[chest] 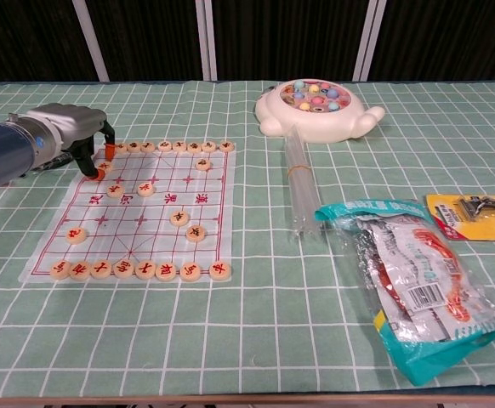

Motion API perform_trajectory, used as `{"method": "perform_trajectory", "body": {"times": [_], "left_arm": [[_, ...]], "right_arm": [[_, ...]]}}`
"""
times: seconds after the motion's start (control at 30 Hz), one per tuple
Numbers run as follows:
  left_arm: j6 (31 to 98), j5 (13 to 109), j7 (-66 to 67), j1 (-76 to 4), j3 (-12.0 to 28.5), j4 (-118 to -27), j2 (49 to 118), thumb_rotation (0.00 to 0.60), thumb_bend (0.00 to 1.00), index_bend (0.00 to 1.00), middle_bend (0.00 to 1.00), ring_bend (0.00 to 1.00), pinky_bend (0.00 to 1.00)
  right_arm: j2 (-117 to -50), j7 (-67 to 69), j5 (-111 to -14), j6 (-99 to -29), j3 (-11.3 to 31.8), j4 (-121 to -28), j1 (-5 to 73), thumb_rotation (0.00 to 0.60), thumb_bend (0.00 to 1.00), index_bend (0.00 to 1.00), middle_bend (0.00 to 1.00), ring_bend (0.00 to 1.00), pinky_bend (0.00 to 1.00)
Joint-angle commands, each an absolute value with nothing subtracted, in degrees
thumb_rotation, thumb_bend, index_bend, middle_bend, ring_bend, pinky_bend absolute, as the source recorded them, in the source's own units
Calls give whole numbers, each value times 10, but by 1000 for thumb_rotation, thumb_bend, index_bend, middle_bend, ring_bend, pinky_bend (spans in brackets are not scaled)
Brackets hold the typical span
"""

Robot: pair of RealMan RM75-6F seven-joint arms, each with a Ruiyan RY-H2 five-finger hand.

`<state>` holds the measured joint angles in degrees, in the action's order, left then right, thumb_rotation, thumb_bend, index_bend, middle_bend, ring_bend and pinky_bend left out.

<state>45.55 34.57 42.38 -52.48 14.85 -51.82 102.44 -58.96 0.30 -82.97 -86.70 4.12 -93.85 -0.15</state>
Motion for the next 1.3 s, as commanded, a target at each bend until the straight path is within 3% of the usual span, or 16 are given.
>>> {"method": "perform_trajectory", "body": {"times": [0.03,1.3], "left_arm": [[455,344,424,-525,148,-516,1026,600,300,440,951,873,936],[470,356,400,-520,157,-533,1006,600,317,480,947,871,936]], "right_arm": [[-590,4,-829,-867,41,-938,-2,600,344,0,0,0,0],[-587,9,-830,-867,40,-944,-3,600,344,0,0,0,0]]}}
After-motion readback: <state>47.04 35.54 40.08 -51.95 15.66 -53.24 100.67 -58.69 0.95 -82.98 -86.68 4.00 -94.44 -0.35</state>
